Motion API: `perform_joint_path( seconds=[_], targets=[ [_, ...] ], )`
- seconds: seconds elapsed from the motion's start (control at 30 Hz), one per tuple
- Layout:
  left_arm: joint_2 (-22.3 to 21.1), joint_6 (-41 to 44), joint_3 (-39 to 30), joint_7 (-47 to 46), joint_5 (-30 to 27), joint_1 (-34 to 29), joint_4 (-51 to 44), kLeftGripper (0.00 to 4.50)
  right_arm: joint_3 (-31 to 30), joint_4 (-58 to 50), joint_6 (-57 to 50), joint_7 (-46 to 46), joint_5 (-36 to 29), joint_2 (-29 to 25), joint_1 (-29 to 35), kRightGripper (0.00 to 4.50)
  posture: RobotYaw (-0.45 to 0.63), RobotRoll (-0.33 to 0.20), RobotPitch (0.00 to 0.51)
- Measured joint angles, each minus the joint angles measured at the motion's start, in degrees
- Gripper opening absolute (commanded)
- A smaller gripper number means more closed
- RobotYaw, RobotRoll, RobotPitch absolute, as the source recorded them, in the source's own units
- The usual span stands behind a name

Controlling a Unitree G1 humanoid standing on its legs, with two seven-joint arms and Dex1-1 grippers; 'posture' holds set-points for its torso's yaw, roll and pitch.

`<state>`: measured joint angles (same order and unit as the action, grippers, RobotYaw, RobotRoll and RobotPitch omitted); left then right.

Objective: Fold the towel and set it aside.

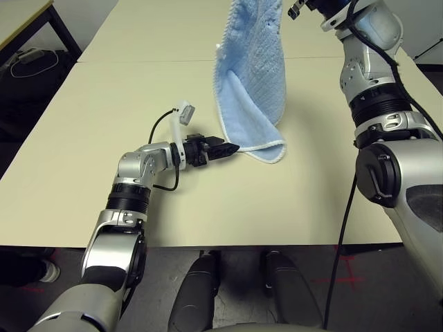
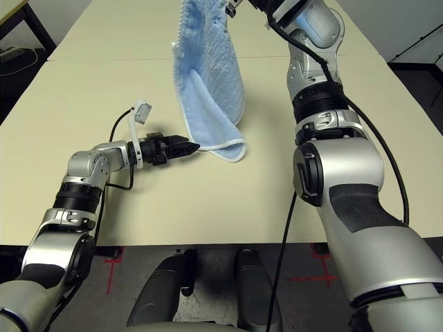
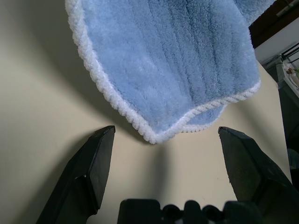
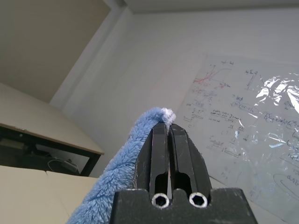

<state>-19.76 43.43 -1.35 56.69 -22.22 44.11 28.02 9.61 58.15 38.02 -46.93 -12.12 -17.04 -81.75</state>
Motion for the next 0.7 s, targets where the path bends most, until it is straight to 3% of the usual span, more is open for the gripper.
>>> perform_joint_path(
  seconds=[0.7],
  targets=[
    [3.4, -1.9, 1.5, -2.6, 0.4, 0.6, 0.5, 4.50, 0.1, -0.8, -0.5, 0.7, -0.6, -0.1, -2.2, 0.05, 0.00, 0.000, 0.226]
  ],
)
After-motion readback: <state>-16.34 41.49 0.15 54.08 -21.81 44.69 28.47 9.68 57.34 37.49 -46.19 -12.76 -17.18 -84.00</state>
